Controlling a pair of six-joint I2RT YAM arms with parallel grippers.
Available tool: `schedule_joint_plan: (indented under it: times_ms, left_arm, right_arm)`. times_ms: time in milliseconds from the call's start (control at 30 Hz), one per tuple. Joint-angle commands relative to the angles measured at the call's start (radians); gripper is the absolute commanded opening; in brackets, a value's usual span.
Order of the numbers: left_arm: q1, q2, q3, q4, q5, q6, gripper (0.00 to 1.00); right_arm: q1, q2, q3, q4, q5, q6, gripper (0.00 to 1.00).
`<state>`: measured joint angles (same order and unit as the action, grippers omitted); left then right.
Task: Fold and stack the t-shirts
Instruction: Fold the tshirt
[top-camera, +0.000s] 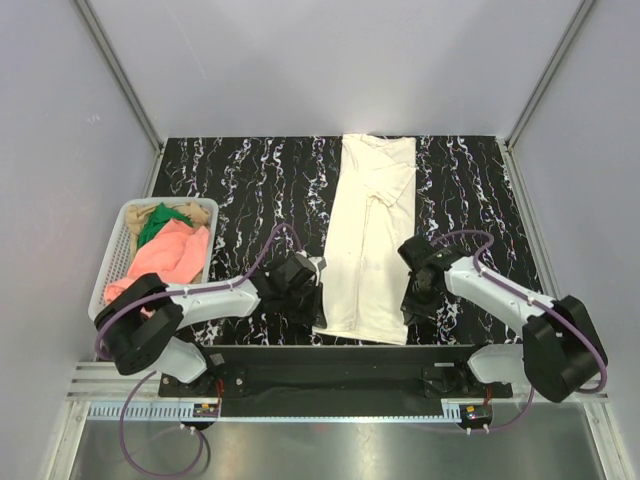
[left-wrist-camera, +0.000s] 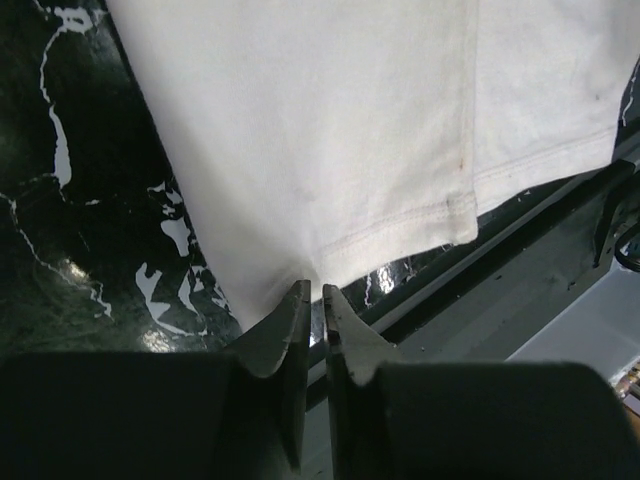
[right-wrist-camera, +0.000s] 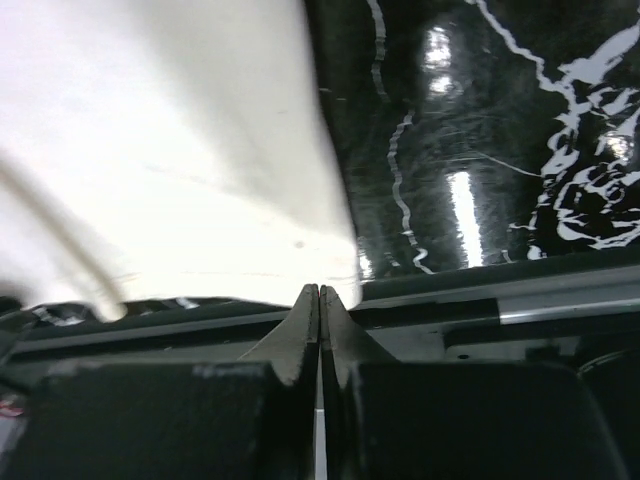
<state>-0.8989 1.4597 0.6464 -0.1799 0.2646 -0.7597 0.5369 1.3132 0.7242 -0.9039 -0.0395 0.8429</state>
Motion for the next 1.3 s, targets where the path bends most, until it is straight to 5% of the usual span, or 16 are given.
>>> schedule_joint_plan:
  times_ms: [0, 833, 1100, 1267]
  left_arm:
    - [-0.006, -0.082, 0.027, -0.05, 0.008, -0.001, 0.19]
    - [-0.049, 0.024, -0.017, -0.035, -0.016, -0.035, 0.18]
    - [-0.049, -0.132, 0.038, -0.102, 0.048, -0.015, 0.21]
    - [-0.046, -0.269, 0.134, -0.269, -0.025, 0.034, 0.44]
  right_arm:
    - [0.011, -0.081, 0.078, -0.044, -0.037, 0.024, 0.0]
    - [0.055, -0.074, -0.111, 0.077, -0.024, 0.151, 0.0]
    - [0.057, -0.12, -0.06, 0.027, -0.04, 0.153, 0.0]
    - [0.057, -0.193, -0.034, -0.012, -0.085, 0.196, 0.26]
